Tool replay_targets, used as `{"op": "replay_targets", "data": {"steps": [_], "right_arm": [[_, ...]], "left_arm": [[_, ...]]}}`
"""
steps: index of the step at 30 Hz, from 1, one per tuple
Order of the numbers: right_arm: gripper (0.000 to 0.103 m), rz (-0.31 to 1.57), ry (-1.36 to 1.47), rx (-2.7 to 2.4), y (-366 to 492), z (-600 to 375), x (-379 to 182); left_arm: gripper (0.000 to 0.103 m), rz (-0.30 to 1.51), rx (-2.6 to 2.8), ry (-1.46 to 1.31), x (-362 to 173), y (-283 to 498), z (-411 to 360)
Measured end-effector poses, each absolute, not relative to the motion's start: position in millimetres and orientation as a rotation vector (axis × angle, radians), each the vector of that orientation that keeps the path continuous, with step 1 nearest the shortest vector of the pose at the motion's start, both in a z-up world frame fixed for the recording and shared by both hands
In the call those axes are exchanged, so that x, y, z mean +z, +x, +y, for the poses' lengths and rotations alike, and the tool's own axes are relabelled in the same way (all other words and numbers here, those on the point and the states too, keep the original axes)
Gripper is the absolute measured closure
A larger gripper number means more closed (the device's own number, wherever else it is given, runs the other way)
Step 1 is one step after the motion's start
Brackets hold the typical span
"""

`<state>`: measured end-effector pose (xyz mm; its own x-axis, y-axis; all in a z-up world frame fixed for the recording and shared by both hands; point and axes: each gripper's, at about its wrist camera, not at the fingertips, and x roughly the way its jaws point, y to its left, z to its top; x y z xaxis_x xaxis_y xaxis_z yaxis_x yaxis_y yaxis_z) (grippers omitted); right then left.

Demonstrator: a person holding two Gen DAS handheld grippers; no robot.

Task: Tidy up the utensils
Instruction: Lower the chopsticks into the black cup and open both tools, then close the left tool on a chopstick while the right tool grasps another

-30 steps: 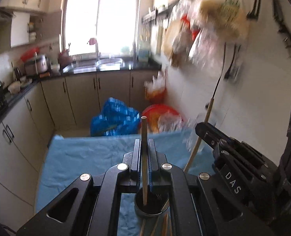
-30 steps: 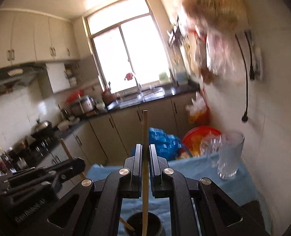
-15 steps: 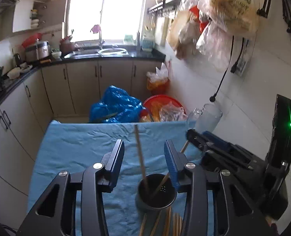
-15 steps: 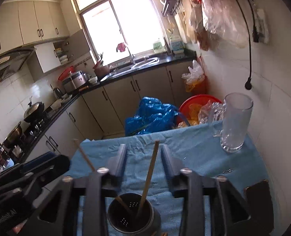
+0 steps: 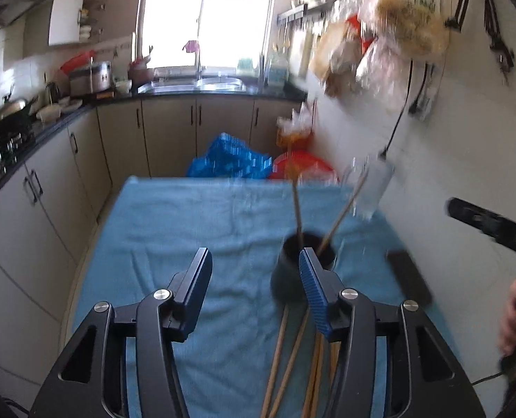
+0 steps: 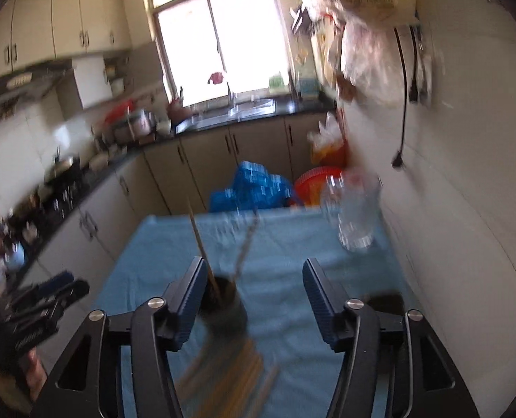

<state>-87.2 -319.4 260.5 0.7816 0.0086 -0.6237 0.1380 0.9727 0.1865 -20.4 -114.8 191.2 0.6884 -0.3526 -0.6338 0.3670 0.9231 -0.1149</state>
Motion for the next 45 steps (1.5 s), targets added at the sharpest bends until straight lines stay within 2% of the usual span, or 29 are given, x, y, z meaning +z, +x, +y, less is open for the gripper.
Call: {"op": "replay_targets", "data": {"steps": [3, 7, 10, 15, 18, 20, 24, 28, 34, 45], "right_arm": [[0.038, 0.806, 0.228, -0.041, -110, -321, 222], [0.039, 0.993, 0.282, 0.032, -130, -316, 144], [0.057, 1.072, 0.316, 0.055, -129, -309, 97], [0.063, 1.09, 0.341, 0.041, -113, -302, 56], [0.066, 1.086, 0.323, 0.02, -100, -300, 49], [0.071, 1.09, 0.299, -0.007, -91, -300, 44], [0.077, 1.081, 0.278, -0.034, -81, -300, 43], [0.084, 1.079, 0.267, -0.056, -72, -302, 42], [0.088, 1.106, 0.26, -0.065, -59, -305, 43], [0.088, 1.12, 0.244, -0.133, -38, -301, 42]], "left_arm": [[0.052, 0.787, -0.41, 0.059, 146, -26, -119], [0.054, 0.915, -0.431, 0.116, 88, -23, -134], [0.063, 0.976, -0.444, 0.144, 60, -15, -150], [0.064, 1.016, -0.445, 0.178, 36, 6, -178], [0.066, 1.036, -0.433, 0.181, 27, 22, -188], [0.073, 1.055, -0.432, 0.182, 23, 32, -193], [0.077, 1.05, -0.433, 0.224, 19, 41, -207], [0.096, 1.032, -0.403, 0.26, 19, 40, -209], [0.096, 1.113, -0.407, 0.138, 23, 35, -183], [0.096, 1.116, -0.417, 0.117, 19, 49, -187]]}}
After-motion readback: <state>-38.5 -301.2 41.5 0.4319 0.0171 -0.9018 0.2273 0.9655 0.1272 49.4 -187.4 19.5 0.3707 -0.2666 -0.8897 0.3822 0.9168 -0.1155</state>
